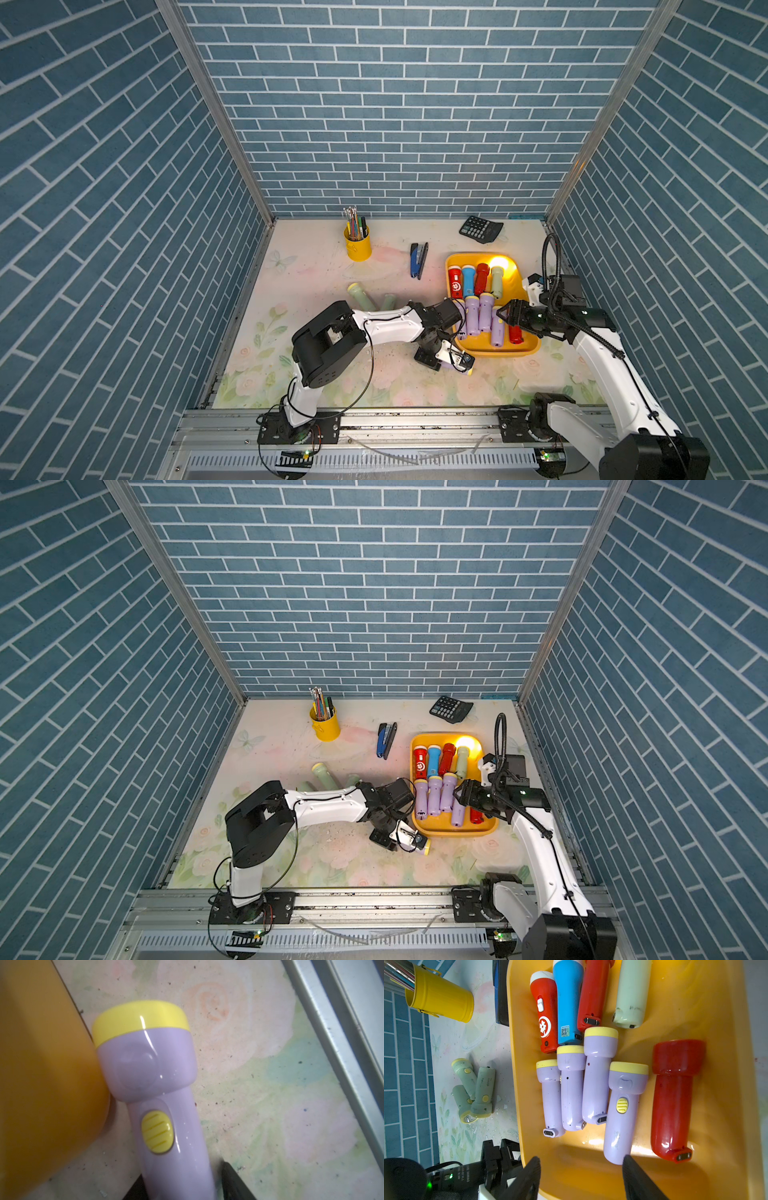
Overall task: Put the flashlights into the storage boxes
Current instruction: Pick up the flashlight from the center of the board, then place the flashlight at the storage box.
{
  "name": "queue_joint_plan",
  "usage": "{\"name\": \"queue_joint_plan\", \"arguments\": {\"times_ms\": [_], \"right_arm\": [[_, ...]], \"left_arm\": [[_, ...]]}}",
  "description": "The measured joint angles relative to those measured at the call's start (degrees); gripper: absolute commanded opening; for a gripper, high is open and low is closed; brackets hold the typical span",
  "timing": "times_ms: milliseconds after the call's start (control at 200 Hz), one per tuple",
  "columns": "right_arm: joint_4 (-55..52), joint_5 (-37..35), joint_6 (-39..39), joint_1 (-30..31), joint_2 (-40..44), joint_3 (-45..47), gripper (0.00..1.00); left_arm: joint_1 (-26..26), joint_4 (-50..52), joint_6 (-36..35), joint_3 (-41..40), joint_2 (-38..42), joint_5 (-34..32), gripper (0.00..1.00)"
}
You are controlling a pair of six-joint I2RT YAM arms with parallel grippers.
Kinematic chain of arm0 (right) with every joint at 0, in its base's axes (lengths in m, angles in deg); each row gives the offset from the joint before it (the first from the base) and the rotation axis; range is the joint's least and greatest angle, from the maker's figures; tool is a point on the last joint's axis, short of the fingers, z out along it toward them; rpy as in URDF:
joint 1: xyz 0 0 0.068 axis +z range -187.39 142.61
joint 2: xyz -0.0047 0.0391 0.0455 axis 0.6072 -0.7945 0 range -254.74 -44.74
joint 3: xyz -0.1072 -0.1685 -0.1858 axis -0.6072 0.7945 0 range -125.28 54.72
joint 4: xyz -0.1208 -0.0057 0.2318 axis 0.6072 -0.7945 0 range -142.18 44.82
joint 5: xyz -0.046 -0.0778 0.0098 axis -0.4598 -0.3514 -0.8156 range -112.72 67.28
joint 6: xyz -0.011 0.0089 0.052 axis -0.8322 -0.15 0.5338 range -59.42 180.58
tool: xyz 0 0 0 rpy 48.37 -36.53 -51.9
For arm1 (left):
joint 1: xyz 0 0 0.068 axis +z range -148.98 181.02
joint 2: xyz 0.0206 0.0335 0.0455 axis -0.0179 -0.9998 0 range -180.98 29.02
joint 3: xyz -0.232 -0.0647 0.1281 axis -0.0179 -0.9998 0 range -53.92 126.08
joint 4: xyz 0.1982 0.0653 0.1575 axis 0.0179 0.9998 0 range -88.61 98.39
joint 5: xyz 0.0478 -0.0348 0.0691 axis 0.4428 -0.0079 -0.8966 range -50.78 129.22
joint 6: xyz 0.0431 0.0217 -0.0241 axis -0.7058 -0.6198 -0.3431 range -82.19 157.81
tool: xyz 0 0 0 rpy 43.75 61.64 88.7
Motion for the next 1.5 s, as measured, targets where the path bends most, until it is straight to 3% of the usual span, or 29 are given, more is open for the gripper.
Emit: {"name": "queue_joint_plan", "arguments": {"times_ms": [210, 395, 695, 855, 1020, 1330, 1500], "right_arm": [[4.3, 1.7, 3.8, 0.0, 4.4, 3.5, 0.62], [7.8, 4.0, 5.9, 0.7, 7.0, 4.3, 0.62], [13.9, 7.6, 7.4, 5.9, 7.5, 4.2, 0.63], [16.9, 7.5, 8.4, 9.7, 7.4, 3.6, 0.68], [21.0, 7.5, 10.9, 12.6, 7.3, 3.2, 0.68], [30.0, 6.5, 16.9, 23.9, 2.3, 3.2, 0.68], [34.2, 5.0, 18.9, 27.2, -1.7, 3.2, 0.60]], "left_arm": [[-0.2, -2.2, 4.0, -4.8, 3.8, -0.1, 0.33], [-0.2, -8.5, 12.7, -12.0, 11.7, 0.9, 0.32], [1.2, -29.1, 42.7, -21.4, 23.7, 0.0, 0.33], [4.5, -41.8, 59.9, -25.8, 25.9, -4.4, 0.32], [7.3, -50.7, 72.0, -28.6, 25.7, -7.0, 0.32], [7.9, -65.0, 83.6, -29.3, 23.3, -5.2, 0.33], [8.0, -70.8, 86.5, -30.1, 21.7, -3.5, 0.33]]}}
